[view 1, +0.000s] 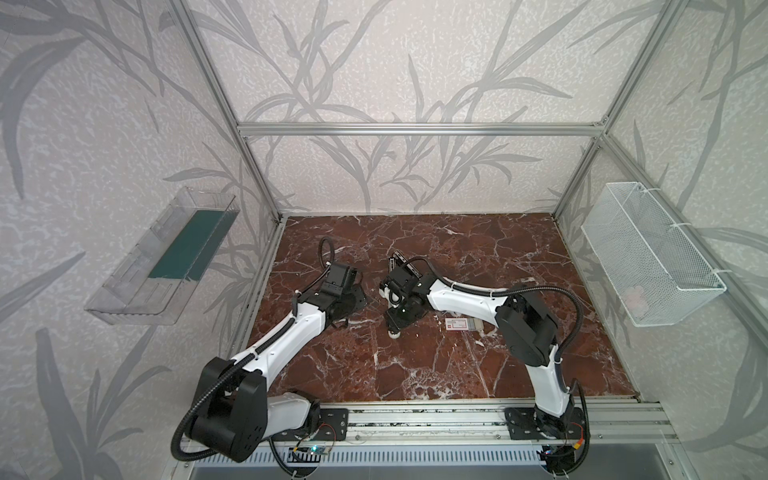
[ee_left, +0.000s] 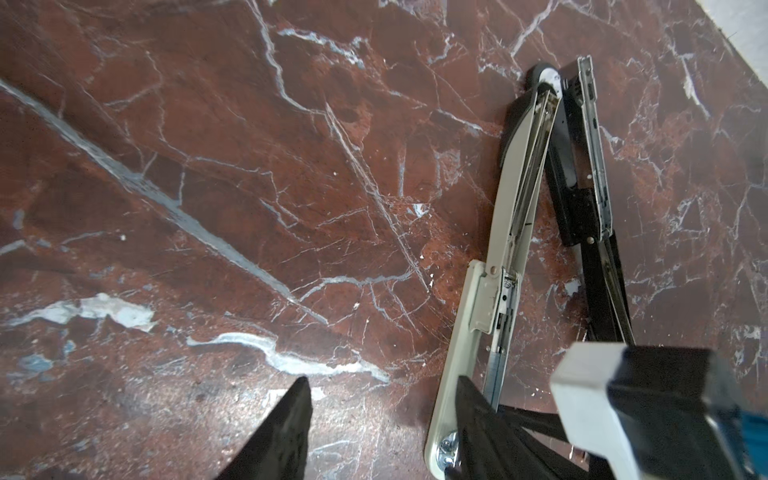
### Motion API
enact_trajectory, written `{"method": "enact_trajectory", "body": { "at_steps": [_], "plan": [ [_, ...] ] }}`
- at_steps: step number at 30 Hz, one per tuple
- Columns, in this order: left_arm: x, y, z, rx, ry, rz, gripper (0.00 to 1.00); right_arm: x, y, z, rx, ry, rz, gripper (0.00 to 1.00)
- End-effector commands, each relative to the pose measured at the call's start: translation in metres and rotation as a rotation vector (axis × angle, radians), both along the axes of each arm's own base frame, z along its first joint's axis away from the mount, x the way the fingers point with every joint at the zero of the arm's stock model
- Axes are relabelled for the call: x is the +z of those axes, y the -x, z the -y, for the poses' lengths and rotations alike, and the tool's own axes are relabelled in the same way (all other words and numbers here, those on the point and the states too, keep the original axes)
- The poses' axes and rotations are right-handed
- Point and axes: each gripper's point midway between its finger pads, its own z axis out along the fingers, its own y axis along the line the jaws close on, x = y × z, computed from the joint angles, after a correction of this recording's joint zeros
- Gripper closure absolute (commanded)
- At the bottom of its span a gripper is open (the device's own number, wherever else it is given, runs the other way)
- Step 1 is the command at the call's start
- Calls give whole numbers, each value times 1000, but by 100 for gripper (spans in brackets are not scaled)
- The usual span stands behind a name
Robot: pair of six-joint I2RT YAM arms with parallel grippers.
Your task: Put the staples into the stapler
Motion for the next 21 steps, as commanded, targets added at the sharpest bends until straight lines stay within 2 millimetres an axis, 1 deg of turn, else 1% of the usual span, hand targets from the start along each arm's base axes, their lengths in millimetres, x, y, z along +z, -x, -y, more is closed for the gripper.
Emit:
{"method": "enact_trajectory", "body": {
  "at_steps": [1, 3, 6, 8, 10, 14, 18, 21],
  "plan": [
    [-5, 10, -16, 33, -41, -14, 44, -4, -13, 12, -46, 89, 39, 42],
    [-5, 11, -20, 45, -41, -11, 44, -7, -14, 8, -32, 95, 34, 46],
    [-5, 10, -23, 55, -37, -12, 44, -11, -14, 3, 5, 99, 38, 59],
    [-6, 10, -24, 56, -34, -13, 44, -14, -9, 5, 40, 105, 38, 67],
    [-5, 7, -26, 60, -30, -10, 44, -18, -3, 11, 71, 116, 34, 71],
    [-3, -1, -28, 68, -6, -2, 44, -25, 15, 27, 159, 124, 37, 74],
    [-5, -9, -31, 80, 16, -16, 44, -25, 30, 45, 250, 133, 60, 74],
    [-11, -15, -34, 93, 44, -31, 43, -24, 32, 54, 292, 148, 86, 74]
  ]
}}
